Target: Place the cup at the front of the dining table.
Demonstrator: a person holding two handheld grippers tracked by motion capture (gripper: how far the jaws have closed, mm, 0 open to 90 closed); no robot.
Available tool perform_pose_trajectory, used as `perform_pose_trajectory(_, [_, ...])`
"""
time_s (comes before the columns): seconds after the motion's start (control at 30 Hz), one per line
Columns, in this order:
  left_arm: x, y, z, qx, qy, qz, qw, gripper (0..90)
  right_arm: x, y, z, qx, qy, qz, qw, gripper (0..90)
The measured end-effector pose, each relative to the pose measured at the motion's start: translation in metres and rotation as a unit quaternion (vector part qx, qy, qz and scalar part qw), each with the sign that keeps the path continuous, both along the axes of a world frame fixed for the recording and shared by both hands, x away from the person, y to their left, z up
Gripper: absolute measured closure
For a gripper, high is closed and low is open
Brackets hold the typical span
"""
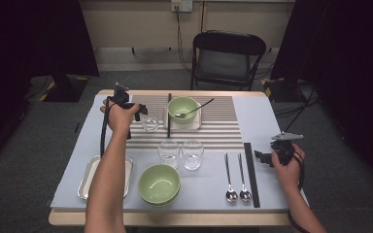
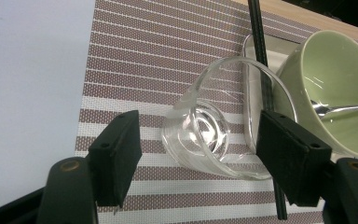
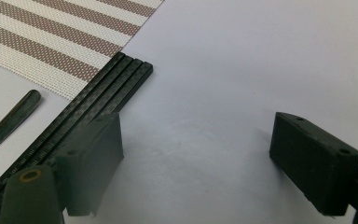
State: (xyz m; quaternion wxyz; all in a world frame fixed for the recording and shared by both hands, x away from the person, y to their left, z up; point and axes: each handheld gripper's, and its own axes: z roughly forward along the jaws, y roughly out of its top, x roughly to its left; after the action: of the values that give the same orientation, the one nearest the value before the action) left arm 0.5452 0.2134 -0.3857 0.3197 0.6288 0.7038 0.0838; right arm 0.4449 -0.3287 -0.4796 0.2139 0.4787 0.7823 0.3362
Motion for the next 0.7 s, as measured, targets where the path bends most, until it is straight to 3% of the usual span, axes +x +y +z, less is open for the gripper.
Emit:
perform_pose_trajectory(0.57, [-0.011, -0.002, 0.009, 0.007, -0.001, -0.017, 0.9998, 30.4, 0.000, 0.000, 0.000, -0.001, -0.001, 0.001, 1.0000, 16.1])
perform_pose_trajectory(0.7, [-0.013, -0.001, 0.011, 0.012, -0.003, -0.030, 0.9995, 30.3, 0.000, 0.000, 0.000, -0.001, -0.001, 0.001, 1.0000, 16.1])
